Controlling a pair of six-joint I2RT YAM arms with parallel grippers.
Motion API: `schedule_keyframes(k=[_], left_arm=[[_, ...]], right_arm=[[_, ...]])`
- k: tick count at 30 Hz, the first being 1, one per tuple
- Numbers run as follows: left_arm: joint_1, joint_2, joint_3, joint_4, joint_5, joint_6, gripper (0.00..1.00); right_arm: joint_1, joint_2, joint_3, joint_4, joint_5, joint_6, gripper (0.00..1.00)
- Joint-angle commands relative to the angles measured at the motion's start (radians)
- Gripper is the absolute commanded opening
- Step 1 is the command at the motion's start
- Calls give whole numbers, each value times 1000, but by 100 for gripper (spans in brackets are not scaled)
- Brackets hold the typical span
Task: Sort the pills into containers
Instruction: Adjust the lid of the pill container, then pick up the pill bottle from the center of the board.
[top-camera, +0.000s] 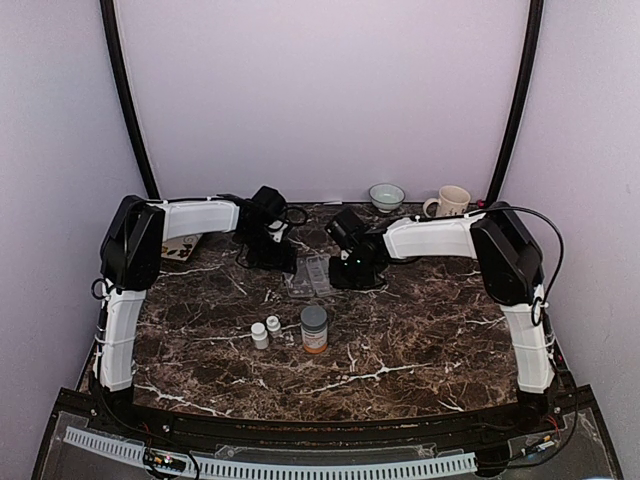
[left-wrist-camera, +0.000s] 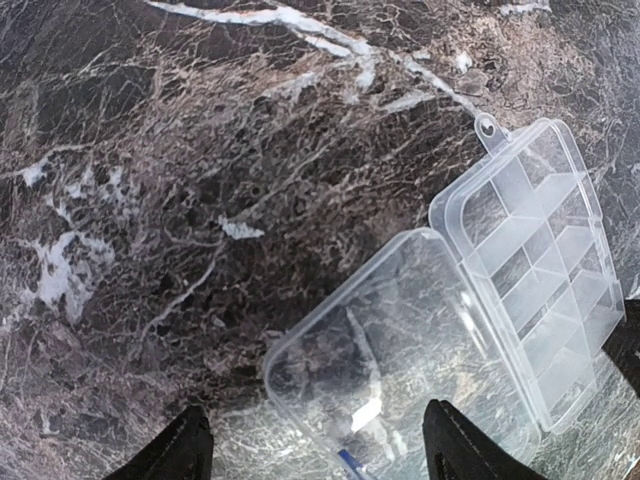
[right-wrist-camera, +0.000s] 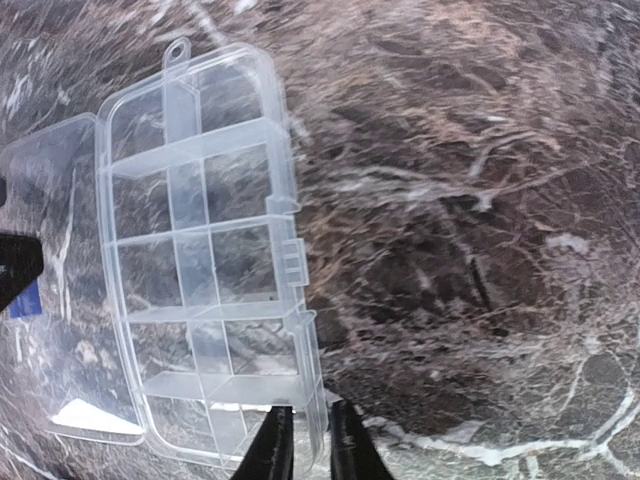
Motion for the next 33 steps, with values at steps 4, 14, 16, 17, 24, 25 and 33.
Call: schedule_keyframes(k=[4, 14, 16, 17, 24, 25, 33], left_arm=[[4, -30, -2, 31, 12, 28, 75], [13, -31, 57, 22, 1, 29, 75], [14, -32, 66, 14, -5, 29, 75], [14, -31, 72, 11, -8, 28, 76], [13, -39, 86, 14, -19, 21, 76], [13, -40, 89, 13, -20, 21, 76], [15, -90, 78, 30, -45, -2, 81]], right_arm=[[28, -16, -31, 28, 4, 43, 23], [43, -73, -57, 29, 14, 39, 27], [46, -83, -65, 31, 11, 38, 27], [48, -88, -69, 31, 11, 38, 28], [54, -128, -102, 39, 9, 39, 29], [54, -135, -109, 41, 9, 41, 29], [76, -246, -157, 34, 122, -19, 32]])
